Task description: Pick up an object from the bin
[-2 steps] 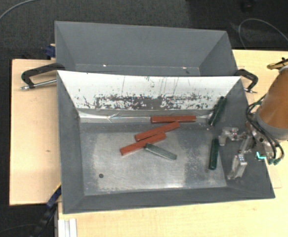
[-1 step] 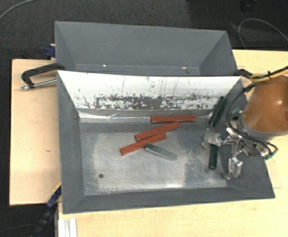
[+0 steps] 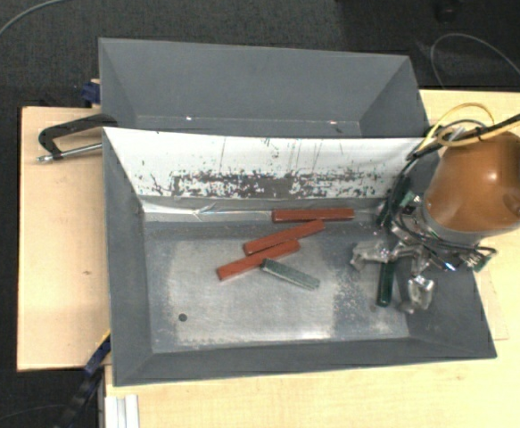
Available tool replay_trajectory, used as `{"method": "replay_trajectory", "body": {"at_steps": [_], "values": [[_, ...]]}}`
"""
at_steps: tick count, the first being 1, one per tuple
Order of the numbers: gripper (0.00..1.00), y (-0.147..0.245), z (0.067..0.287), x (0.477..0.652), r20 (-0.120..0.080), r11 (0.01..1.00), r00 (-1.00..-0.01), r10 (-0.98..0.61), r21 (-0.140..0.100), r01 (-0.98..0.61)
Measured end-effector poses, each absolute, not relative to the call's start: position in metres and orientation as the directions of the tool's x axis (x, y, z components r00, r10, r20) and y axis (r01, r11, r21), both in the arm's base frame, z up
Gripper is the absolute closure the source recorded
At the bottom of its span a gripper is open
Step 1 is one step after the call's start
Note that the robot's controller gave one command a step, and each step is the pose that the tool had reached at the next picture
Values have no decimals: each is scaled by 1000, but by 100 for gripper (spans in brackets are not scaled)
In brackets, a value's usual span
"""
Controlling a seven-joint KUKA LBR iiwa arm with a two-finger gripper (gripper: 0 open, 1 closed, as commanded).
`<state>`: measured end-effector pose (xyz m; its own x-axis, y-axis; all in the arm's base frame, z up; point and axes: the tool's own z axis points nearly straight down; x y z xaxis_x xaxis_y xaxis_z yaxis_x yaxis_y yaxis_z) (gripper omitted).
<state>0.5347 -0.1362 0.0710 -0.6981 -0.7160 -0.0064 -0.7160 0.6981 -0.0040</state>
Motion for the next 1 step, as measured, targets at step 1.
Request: {"method": "replay_trajectory", "body": {"at_steps": [1], "values": [[0,-115,71,535,-4,415,-415,-910,-5,-910]]}}
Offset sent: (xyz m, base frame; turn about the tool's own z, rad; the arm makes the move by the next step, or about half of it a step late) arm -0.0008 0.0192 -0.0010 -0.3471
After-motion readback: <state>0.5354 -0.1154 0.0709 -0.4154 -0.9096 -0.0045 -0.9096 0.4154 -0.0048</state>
